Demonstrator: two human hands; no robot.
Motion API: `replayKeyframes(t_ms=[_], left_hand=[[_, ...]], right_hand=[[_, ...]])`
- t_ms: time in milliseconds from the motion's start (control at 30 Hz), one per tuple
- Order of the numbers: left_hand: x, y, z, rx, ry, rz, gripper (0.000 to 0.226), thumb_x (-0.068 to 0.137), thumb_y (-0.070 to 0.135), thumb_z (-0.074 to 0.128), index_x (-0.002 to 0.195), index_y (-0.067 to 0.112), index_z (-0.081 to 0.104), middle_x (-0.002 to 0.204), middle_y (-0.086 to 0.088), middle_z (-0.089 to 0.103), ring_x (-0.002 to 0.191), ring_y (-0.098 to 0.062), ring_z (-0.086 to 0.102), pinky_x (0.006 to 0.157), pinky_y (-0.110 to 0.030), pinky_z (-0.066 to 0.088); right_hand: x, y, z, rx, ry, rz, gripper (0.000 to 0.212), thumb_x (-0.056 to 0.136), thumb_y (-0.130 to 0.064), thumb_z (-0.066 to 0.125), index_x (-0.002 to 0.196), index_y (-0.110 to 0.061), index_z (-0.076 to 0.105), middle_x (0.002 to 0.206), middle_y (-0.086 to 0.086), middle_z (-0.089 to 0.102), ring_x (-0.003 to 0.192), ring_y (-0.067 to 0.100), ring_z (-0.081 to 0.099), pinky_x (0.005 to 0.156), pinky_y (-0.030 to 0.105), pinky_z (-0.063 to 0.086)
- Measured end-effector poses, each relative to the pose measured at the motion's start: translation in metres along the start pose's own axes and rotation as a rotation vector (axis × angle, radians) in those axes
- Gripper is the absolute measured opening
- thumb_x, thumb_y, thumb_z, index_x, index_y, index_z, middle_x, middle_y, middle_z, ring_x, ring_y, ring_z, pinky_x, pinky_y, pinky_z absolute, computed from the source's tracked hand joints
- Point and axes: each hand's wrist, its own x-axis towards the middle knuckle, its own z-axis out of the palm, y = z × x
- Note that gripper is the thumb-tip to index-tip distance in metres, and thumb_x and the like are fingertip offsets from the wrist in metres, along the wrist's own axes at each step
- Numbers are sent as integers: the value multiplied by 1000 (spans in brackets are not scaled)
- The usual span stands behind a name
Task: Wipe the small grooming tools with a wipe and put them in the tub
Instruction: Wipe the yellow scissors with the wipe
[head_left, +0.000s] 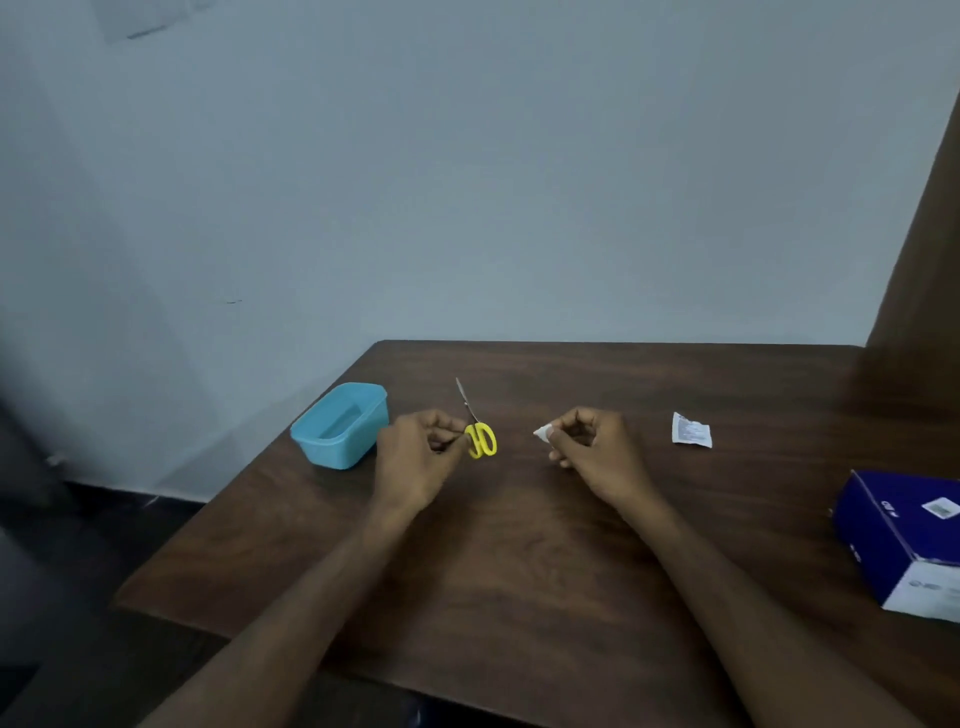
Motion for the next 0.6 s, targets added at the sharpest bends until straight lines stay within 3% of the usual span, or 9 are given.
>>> replayKeyframes(t_ms=[100, 167, 233, 333, 467, 600], left_hand=[[5, 2, -49, 157, -27, 19, 21, 83, 18, 89, 77, 35, 78, 71, 14, 78, 67, 8, 71, 76, -23, 61], [16, 4, -83, 265, -6, -1, 22, 82, 27, 88, 71, 40, 75, 71, 15, 76, 68, 8, 70, 82, -26, 62], [29, 4, -113, 458, 52, -70, 9, 81, 46, 86, 79, 41, 79, 84, 15, 76, 82, -3, 71, 82, -29, 58], [49, -3, -144, 690, 84, -109, 21, 80, 61, 82, 89, 42, 83, 113, 14, 75, 111, -20, 66, 81, -34, 51], [72, -7, -157, 896, 4, -105, 14, 87, 48, 80, 92, 36, 85, 117, 8, 71, 120, -27, 55, 77, -36, 48], [84, -20, -145, 1011, -103, -204, 19, 86, 39, 77, 99, 26, 81, 113, 0, 69, 121, -29, 52, 89, -38, 49]], right_hand=[[-7, -5, 3, -220, -12, -138, 12, 89, -24, 83, 79, -26, 79, 70, -14, 76, 68, 2, 74, 71, 28, 60], [-11, -11, 5, -293, -25, -202, 8, 89, -24, 83, 83, -27, 81, 74, -17, 76, 69, 0, 73, 68, 21, 57], [-14, -15, 7, -361, -49, -270, 8, 90, -21, 82, 85, -26, 80, 80, -15, 77, 71, -1, 71, 66, 14, 54], [-15, -16, 10, -454, -80, -396, 10, 88, -15, 82, 82, -23, 79, 79, -11, 76, 69, 0, 68, 64, 6, 46], [-13, -15, 11, -486, -91, -449, 11, 85, -16, 86, 79, -23, 79, 73, -11, 73, 63, -4, 62, 62, 2, 41], [-13, -12, 7, -498, -131, -460, 16, 85, -16, 87, 78, -27, 77, 70, -11, 69, 62, -5, 60, 60, 3, 41]])
